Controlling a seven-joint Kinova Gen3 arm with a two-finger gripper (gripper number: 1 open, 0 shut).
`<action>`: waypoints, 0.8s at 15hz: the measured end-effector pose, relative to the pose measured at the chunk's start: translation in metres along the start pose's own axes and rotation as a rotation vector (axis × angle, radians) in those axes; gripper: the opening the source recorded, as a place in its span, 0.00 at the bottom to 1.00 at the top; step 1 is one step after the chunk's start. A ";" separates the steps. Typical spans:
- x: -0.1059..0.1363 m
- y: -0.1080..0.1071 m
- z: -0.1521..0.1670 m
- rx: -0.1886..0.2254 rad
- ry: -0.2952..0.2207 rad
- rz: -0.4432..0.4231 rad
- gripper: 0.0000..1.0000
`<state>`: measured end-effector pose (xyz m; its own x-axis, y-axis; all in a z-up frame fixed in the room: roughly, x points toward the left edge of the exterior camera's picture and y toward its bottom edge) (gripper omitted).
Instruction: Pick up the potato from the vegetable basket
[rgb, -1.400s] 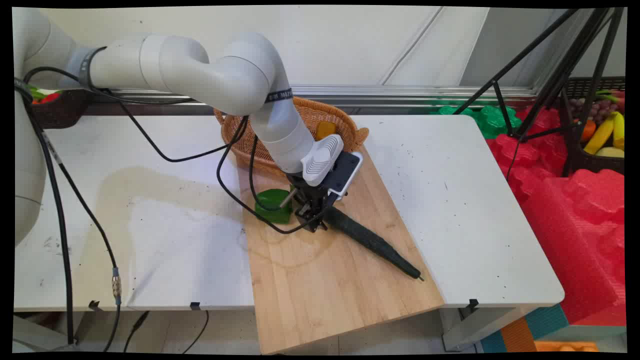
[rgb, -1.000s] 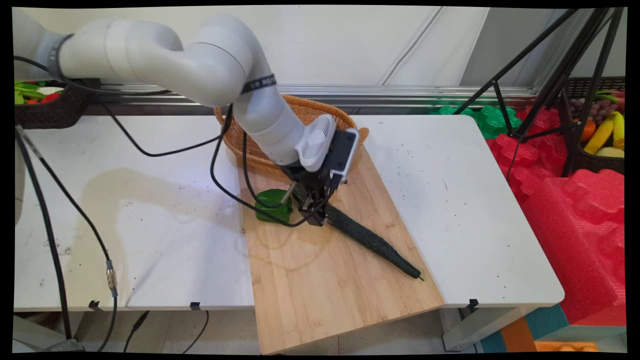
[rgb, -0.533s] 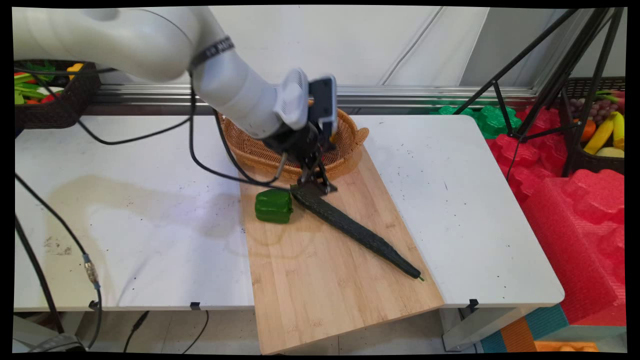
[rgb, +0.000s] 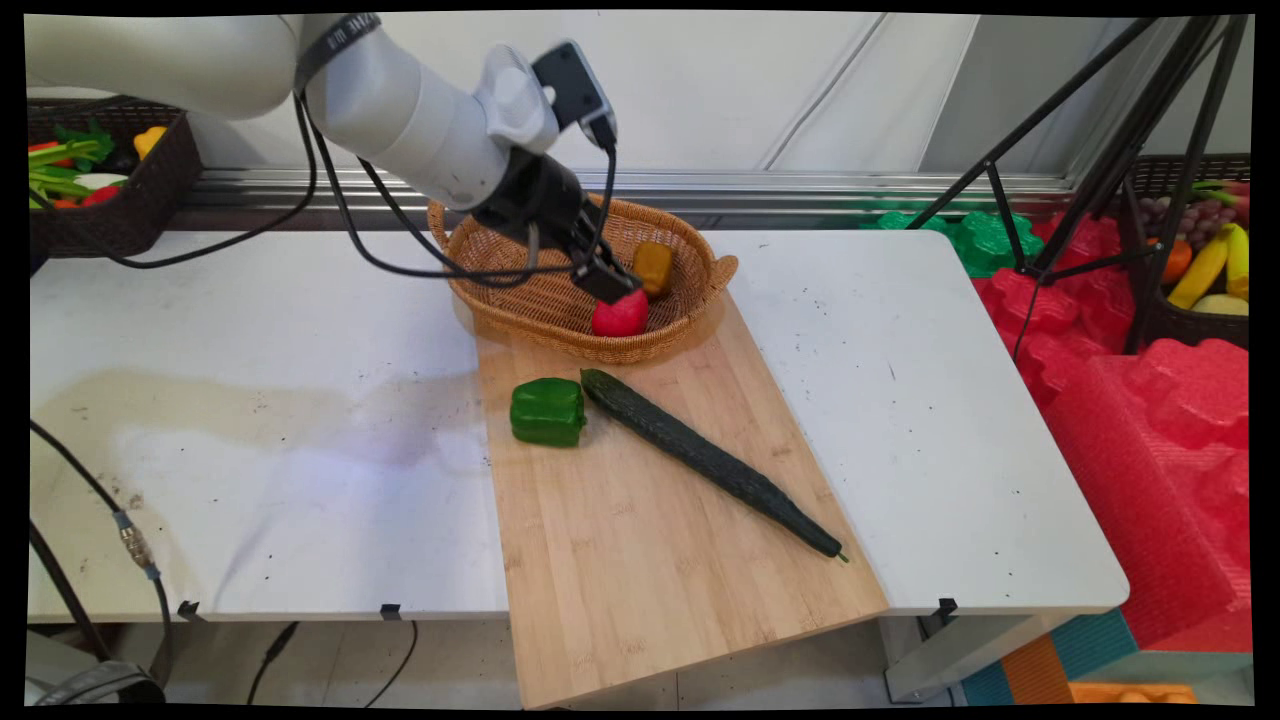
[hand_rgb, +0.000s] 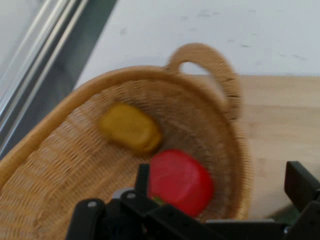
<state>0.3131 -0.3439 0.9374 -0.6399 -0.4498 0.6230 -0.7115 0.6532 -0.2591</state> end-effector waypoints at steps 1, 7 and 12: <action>-0.001 -0.006 0.001 0.022 -0.001 -0.047 1.00; -0.001 -0.034 0.025 0.119 -0.016 -0.281 1.00; 0.000 -0.050 0.064 0.166 -0.048 -0.432 1.00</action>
<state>0.3301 -0.4160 0.9032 -0.2847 -0.6896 0.6659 -0.9502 0.2950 -0.1008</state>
